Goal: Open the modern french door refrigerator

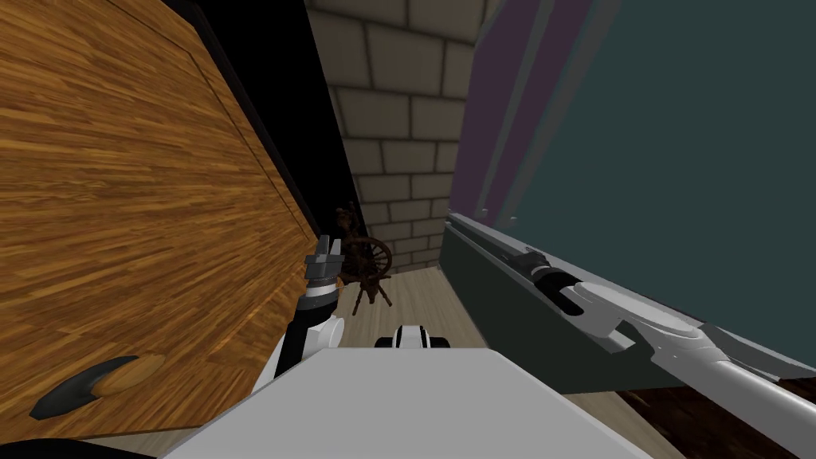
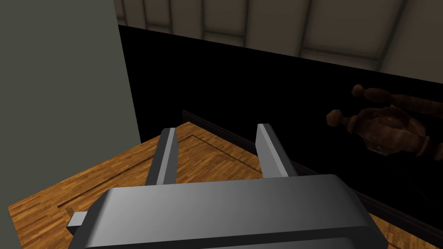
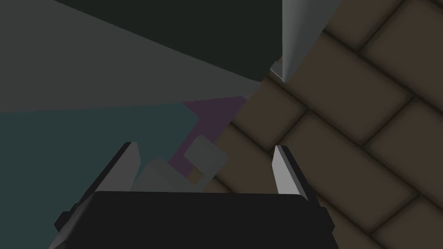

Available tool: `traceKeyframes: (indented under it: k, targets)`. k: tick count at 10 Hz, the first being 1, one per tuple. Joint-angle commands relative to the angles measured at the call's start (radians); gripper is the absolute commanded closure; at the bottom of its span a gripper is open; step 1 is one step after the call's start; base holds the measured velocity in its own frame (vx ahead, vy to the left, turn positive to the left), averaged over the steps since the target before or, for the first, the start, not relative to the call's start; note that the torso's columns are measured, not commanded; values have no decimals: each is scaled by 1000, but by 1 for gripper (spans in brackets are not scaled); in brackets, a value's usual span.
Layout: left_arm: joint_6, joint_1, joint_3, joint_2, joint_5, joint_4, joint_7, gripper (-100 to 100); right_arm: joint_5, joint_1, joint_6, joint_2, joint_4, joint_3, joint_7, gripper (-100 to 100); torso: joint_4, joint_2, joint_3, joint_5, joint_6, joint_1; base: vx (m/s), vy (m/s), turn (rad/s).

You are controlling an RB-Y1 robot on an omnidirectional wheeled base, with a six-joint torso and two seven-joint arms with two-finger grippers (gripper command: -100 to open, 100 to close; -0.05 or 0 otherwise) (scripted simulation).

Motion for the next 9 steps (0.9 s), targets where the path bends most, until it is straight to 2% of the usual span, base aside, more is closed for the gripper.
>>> traceKeyframes:
  k: [1, 3, 4, 7, 9]
  targets:
    - [0, 0, 0, 0, 0, 0, 0, 0, 34, -16, 28, -64, 45, -6, 17, -100, 0, 1, 1, 0, 0, -1, 40, 72, 52]
    - [0, 0, 0, 0, 0, 0, 0, 0, 68, -26, 64, -122, 81, -14, 33, -100, 1, 3, 2, 0, 0, -1, 48, 75, 79]
    - [0, 0, 0, 0, 0, 0, 0, 0, 68, -26, 64, -129, 81, -14, 33, -100, 2, 1, 1, 1, -1, -1, 44, 70, 21]
    - [0, 0, 0, 0, 0, 0, 0, 0, 108, -38, 105, -207, 122, -23, 52, -100, 0, 0, 0, 0, 0, -1, 67, 59, 56]
    - [0, 0, 0, 0, 0, 0, 0, 0, 124, -42, 123, -239, 139, -26, 60, -100, 0, 2, 1, 0, 0, -1, 50, 56, 24]
